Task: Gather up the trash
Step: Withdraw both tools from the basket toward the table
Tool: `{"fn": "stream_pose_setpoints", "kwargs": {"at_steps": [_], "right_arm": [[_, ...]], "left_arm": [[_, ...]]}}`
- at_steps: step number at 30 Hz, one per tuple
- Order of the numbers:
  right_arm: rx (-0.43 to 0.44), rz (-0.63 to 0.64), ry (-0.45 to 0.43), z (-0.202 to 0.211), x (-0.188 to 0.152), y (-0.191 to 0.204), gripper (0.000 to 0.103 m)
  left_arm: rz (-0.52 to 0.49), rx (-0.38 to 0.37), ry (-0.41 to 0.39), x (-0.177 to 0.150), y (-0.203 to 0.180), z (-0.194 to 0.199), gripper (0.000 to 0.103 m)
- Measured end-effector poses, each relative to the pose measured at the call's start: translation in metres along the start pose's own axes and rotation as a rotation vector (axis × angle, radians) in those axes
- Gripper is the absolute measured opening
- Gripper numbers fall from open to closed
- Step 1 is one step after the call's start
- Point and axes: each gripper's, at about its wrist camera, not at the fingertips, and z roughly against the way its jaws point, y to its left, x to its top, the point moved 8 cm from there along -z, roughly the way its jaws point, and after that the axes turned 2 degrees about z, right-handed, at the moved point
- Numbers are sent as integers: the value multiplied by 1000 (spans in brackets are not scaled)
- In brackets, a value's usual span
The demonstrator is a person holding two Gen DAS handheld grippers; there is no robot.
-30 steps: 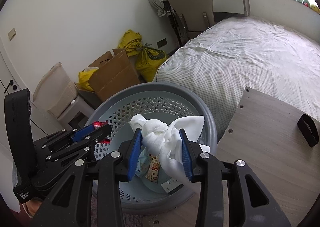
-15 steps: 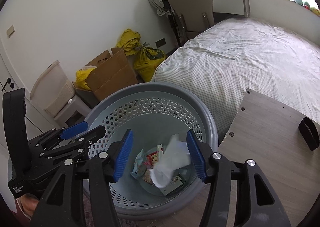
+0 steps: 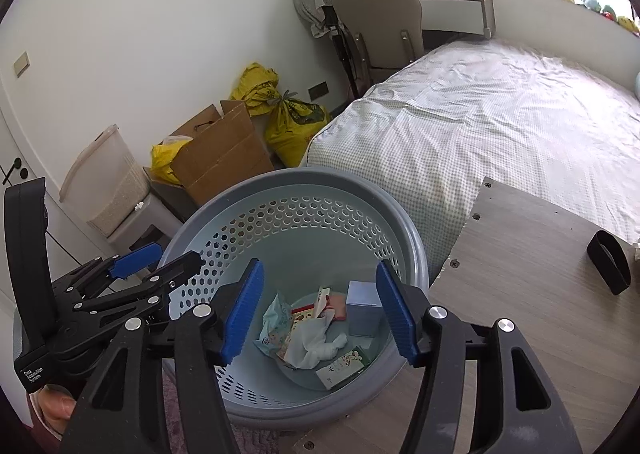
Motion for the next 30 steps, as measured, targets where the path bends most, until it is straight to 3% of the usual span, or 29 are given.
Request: {"fn": "stream_pose_setpoints", "kwargs": {"at_steps": [17,24,30], "right_arm": [[-55,-10,-45,27,-7,-11,73],[-122,-31,-66,47,-19,-38,81],[-203,-98,-67,68,-39,-83,82]], "left_arm": [[-12,4,-36,-4,-9,25,72],[-30,-25,-33,-9,-31,32,75],[-75,-66,-32,-15,-67,36,75]]}}
